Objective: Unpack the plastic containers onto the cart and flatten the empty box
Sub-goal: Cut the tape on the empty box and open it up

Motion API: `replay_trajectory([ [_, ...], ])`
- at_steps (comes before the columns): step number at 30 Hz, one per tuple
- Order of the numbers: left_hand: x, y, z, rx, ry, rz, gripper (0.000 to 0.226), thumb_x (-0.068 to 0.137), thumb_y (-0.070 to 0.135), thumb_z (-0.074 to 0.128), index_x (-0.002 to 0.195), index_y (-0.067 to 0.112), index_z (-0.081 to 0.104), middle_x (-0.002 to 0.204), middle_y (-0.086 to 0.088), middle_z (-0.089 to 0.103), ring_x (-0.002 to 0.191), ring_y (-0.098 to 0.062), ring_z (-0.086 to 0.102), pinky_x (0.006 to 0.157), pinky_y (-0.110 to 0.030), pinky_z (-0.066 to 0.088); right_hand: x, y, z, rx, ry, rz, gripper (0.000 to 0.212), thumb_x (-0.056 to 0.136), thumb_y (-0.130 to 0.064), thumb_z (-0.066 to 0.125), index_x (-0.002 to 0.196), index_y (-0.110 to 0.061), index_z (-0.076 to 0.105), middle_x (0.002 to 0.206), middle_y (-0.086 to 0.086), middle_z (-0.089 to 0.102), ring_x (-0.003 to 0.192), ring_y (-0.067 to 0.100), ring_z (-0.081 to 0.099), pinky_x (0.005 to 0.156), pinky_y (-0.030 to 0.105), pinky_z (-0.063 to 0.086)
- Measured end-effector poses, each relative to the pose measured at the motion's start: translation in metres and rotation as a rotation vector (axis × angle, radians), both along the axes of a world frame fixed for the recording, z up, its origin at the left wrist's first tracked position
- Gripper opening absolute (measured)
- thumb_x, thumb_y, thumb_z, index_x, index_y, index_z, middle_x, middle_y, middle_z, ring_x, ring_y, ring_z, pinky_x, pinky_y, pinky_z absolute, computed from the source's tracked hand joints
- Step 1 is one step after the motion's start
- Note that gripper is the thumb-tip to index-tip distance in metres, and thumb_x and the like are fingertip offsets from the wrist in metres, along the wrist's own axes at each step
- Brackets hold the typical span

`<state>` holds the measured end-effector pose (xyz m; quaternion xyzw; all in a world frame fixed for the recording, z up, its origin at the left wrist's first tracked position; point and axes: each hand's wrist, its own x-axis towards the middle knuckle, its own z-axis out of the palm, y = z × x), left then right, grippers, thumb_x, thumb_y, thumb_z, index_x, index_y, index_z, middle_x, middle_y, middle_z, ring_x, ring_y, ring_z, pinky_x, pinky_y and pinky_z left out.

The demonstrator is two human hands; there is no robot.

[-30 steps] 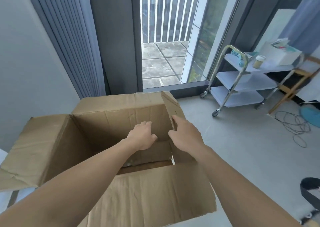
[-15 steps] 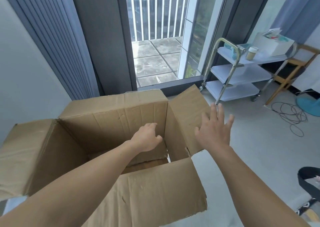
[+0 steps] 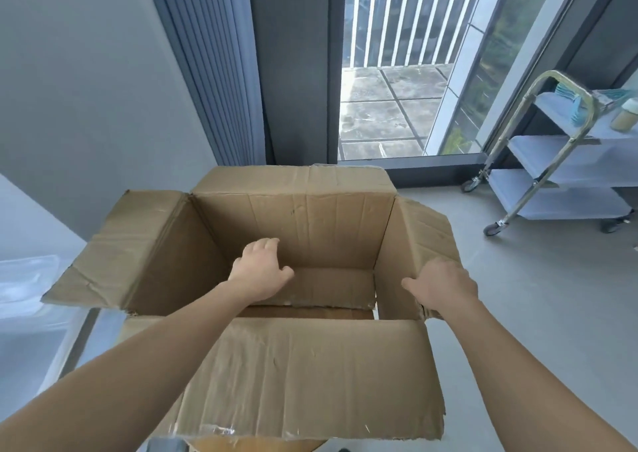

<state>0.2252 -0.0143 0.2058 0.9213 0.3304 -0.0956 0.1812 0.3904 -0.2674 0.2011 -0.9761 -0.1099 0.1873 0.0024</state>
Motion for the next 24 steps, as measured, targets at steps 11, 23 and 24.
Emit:
replay_trajectory([
  [11,-0.119,0.079,0.0,0.243,0.047,0.501,0.092,0.086,0.045,0.058,0.157,0.01,0.01,0.167,-0.008,0.003,0.153,-0.03,-0.009,0.12,-0.056,0.004,0.004,0.026,0.003,0.11,0.03,-0.02,0.054,0.093,-0.02,0.048,0.142,-0.006,0.03,0.106,0.014,0.055,0.092,0.035,0.053,0.07,0.036,0.041],
  [23,-0.156,0.118,-0.005,-0.085,-0.175,0.697,0.02,0.09,0.015,0.051,0.099,-0.001,0.061,0.092,-0.018,0.065,0.085,-0.037,0.063,0.069,-0.037,0.046,-0.01,0.028,0.006,0.45,0.077,-0.117,0.023,0.086,-0.002,0.046,0.103,-0.012,0.058,0.089,0.007,0.06,0.078,0.027,0.055,0.062,0.033,0.04],
  [24,-0.152,0.116,0.0,-0.079,-0.191,0.684,0.019,0.092,0.014,0.05,0.095,-0.002,0.061,0.091,-0.019,0.064,0.085,-0.036,0.061,0.069,-0.036,0.044,-0.011,0.024,0.011,0.467,0.09,-0.112,0.022,0.087,-0.003,0.047,0.101,-0.014,0.059,0.089,0.007,0.061,0.079,0.027,0.056,0.062,0.033,0.041],
])
